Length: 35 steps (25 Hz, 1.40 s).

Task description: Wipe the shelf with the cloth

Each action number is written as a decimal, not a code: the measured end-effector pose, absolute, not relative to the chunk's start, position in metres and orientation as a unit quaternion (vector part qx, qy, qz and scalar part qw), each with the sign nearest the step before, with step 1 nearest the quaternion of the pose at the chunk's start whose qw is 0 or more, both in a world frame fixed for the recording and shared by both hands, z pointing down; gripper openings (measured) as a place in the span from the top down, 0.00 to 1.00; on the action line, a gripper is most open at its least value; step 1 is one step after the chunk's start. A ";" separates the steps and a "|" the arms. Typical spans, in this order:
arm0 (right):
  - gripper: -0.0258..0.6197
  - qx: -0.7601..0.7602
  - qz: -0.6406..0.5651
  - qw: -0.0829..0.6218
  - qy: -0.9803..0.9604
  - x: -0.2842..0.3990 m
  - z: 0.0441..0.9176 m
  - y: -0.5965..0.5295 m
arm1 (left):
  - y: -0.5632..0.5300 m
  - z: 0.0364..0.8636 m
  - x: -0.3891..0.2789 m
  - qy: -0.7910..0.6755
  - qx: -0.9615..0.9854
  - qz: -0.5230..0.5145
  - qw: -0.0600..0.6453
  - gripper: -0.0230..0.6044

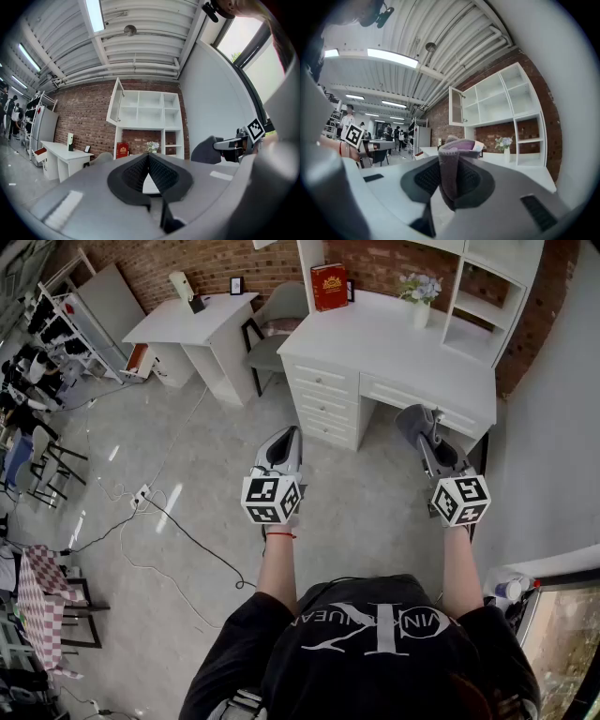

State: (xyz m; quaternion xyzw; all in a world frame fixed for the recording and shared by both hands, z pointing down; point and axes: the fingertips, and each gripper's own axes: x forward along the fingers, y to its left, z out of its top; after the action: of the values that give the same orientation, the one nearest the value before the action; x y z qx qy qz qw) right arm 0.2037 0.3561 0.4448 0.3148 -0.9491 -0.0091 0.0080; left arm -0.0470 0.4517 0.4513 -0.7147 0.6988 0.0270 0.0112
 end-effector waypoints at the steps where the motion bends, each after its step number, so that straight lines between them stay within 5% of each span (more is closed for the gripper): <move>1: 0.84 0.314 -0.010 0.008 -0.949 0.202 0.446 0.356 | 0.452 0.452 -0.047 0.698 -0.715 0.027 0.012 0.94; 20: 0.84 0.330 -0.015 0.019 -0.944 0.200 0.450 0.339 | 0.424 0.474 -0.049 0.682 -0.730 0.049 -0.017 0.94; 35: 0.84 0.328 -0.013 0.033 -0.944 0.173 0.452 0.169 | 0.257 0.460 -0.064 0.671 -0.740 0.036 -0.011 0.94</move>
State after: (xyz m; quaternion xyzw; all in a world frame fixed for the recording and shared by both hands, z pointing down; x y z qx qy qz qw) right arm 0.1735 0.1694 0.4519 0.3279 -0.9440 -0.0129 0.0331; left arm -0.0641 0.2567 0.4597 -0.7404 0.6711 0.0357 -0.0110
